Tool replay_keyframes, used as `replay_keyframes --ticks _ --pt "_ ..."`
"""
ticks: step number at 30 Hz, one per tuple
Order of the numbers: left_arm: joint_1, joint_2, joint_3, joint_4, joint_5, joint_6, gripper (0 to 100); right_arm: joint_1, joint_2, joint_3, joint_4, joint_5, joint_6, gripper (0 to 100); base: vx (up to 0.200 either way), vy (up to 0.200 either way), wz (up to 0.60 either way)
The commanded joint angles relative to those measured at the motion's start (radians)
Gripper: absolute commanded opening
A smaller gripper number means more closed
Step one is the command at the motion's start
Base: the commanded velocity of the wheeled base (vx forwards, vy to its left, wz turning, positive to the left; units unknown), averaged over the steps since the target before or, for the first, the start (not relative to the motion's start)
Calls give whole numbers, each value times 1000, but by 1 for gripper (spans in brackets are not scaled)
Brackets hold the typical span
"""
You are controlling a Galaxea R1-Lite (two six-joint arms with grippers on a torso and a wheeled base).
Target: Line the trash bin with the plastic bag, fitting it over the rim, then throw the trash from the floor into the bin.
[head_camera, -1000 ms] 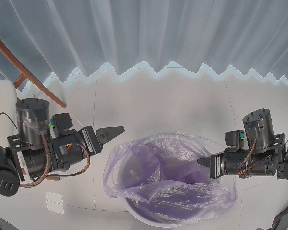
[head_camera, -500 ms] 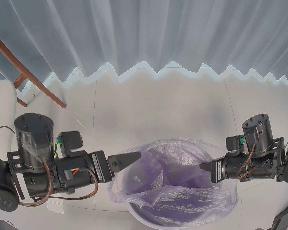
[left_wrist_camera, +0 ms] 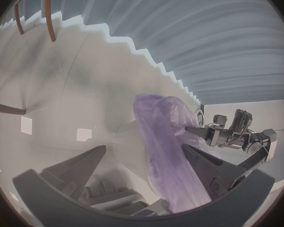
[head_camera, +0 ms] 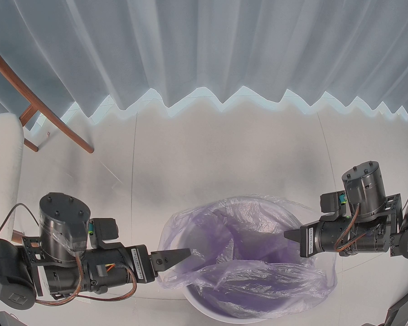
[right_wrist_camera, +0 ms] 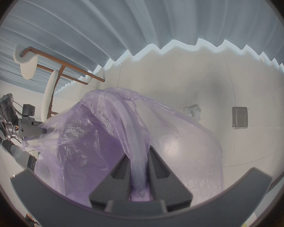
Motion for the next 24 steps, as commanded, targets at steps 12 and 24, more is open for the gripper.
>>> replay_keyframes --ticks 12,24 --pt "35 43 -44 8 16 -1 0 -9 -4 -17 -4 0 14 0 0 0 0" --pt "105 3 -22 6 21 18 0 -47 -70 -29 -7 6 153 0 0 0 0"
